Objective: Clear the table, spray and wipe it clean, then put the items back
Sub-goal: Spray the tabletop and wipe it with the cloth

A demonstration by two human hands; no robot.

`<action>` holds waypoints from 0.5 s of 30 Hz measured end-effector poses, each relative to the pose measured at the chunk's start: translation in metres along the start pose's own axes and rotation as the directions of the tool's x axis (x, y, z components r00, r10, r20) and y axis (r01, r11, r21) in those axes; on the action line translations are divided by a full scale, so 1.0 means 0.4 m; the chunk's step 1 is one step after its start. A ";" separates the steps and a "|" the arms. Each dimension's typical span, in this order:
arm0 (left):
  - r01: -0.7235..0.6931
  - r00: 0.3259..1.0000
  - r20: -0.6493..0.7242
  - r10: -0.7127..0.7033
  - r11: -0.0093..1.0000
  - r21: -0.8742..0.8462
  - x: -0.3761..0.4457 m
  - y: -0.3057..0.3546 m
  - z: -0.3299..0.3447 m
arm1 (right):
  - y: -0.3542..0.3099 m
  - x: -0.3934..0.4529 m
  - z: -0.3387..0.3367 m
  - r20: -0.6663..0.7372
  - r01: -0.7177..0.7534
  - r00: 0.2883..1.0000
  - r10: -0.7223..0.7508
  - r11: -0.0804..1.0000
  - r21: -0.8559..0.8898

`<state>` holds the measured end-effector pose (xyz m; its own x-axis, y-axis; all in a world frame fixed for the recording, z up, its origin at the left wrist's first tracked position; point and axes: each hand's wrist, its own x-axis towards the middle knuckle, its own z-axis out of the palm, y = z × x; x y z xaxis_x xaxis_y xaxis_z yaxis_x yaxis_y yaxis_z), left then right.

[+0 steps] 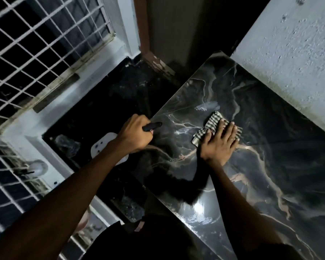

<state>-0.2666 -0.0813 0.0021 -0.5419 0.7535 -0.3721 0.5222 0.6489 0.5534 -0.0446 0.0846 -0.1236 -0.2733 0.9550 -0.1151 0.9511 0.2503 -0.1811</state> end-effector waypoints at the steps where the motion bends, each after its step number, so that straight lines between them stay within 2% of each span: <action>1: -0.002 1.000 0.025 0.002 1.000 0.009 0.012 -0.005 -0.008 | 0.002 0.000 0.001 0.005 -0.004 1.000 0.004 1.000 0.002; 3: -0.007 0.998 0.069 0.007 1.000 -0.004 0.034 -0.026 -0.017 | -0.005 -0.002 0.002 0.014 -0.032 0.999 0.032 0.999 0.007; 6: -0.004 0.996 0.090 0.006 1.000 -0.024 0.062 -0.058 -0.030 | -0.082 -0.024 0.013 0.013 -0.150 0.989 0.150 0.987 0.064; 8: -0.015 0.997 0.074 0.017 0.999 -0.034 0.085 -0.077 -0.039 | -0.175 -0.069 0.026 0.013 -0.141 0.990 0.140 0.986 0.086; 9: -0.012 0.998 0.064 0.015 0.999 -0.049 0.095 -0.085 -0.045 | -0.226 -0.101 0.039 0.019 -0.074 0.997 0.072 0.993 0.089; 11: -0.005 0.998 0.061 0.010 0.995 -0.096 0.115 -0.089 -0.056 | -0.314 -0.183 0.067 0.058 0.154 0.985 -0.160 0.984 0.088; 13: 0.002 0.998 0.070 0.006 0.993 -0.115 0.130 -0.084 -0.070 | -0.347 -0.265 0.080 0.131 0.395 0.904 -0.408 0.912 0.112; 15: 0.027 0.997 0.069 -0.018 0.991 -0.129 0.137 -0.085 -0.076 | -0.301 -0.316 0.073 0.182 0.549 0.807 -0.561 0.828 0.117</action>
<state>-0.3341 -0.0651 -0.0145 -0.5043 0.7472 -0.4329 0.4182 0.6500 0.6345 -0.1286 -0.0710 -0.1157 -0.7806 0.6016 -0.1695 0.6204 0.7129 -0.3269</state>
